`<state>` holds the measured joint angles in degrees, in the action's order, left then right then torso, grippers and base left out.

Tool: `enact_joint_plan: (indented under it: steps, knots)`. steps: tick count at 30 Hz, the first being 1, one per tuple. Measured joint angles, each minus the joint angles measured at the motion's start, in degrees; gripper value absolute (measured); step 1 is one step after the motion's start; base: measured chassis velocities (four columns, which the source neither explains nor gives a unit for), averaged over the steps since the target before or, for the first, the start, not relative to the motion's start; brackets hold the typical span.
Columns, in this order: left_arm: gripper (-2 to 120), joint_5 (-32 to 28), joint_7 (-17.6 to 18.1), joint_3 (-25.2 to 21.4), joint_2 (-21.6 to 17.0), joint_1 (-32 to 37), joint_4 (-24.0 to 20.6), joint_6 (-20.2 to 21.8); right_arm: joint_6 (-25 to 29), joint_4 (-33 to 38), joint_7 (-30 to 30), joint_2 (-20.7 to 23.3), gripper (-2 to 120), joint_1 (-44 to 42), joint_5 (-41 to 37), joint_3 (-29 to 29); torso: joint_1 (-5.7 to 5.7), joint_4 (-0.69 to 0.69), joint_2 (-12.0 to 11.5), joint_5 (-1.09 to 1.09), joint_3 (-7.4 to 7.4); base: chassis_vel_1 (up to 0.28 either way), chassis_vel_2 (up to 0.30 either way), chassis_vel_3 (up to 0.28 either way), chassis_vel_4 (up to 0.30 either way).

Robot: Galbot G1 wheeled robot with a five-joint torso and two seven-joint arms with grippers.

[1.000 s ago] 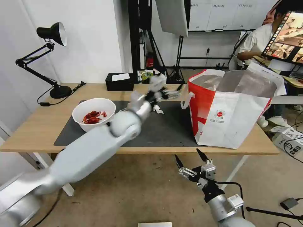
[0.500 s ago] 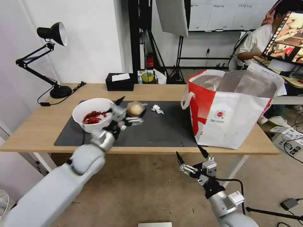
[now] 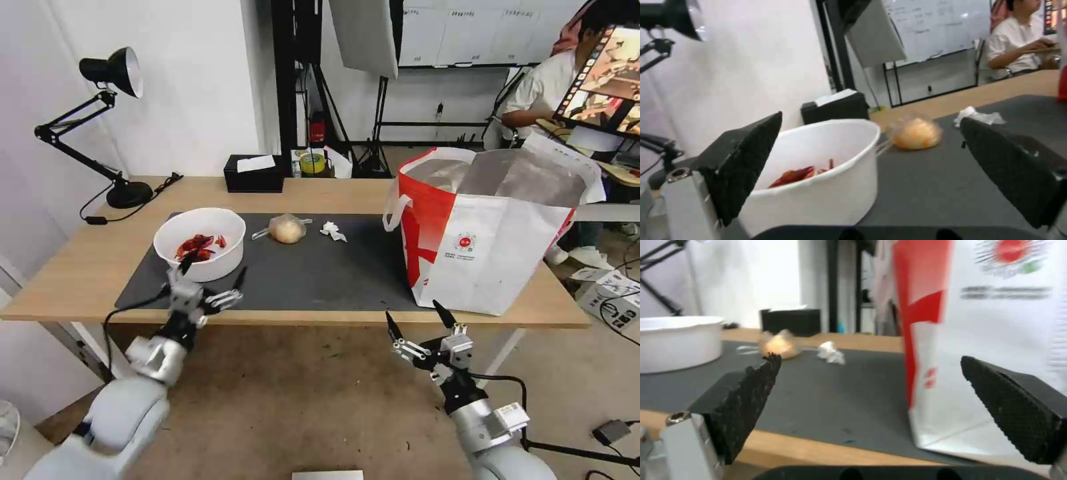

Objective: Pick up the trash from the table and place it into the takeout bag.

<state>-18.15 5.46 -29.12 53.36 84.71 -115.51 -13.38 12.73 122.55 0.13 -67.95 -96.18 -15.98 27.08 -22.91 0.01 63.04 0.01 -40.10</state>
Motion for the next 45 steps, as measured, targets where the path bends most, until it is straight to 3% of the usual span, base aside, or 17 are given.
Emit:
enact_joint_plan:
  steps: [7,9,16,45]
  knots:
    - [100,-2.5,0.3,-3.7,0.6,4.8,0.3,-0.2,2.6,0.7,0.9,-1.3,100,-1.7,0.1,2.5,-0.01,0.00,0.0,0.00,0.00,0.000,0.000,0.000,0.000]
    - [100,-6.0,0.6,-4.3,0.7,6.3,-0.3,1.7,3.6,0.6,0.9,-1.5,100,-2.3,0.3,3.2,0.00,0.00,0.0,-0.02,0.00,0.000,0.000,0.000,0.000]
    - [100,-9.6,0.4,-6.6,0.8,8.9,0.0,3.9,4.8,-0.5,0.0,-1.0,100,-3.1,0.4,4.1,-0.01,-0.01,0.0,-0.01,-0.01,0.000,0.000,0.000,0.000]
    - [100,-9.5,-0.3,-6.8,1.9,10.1,-0.4,3.7,3.2,-1.4,-1.7,-0.2,100,-2.6,0.3,1.2,-0.01,-0.01,0.0,-0.01,-0.01,0.000,0.000,0.000,0.000]
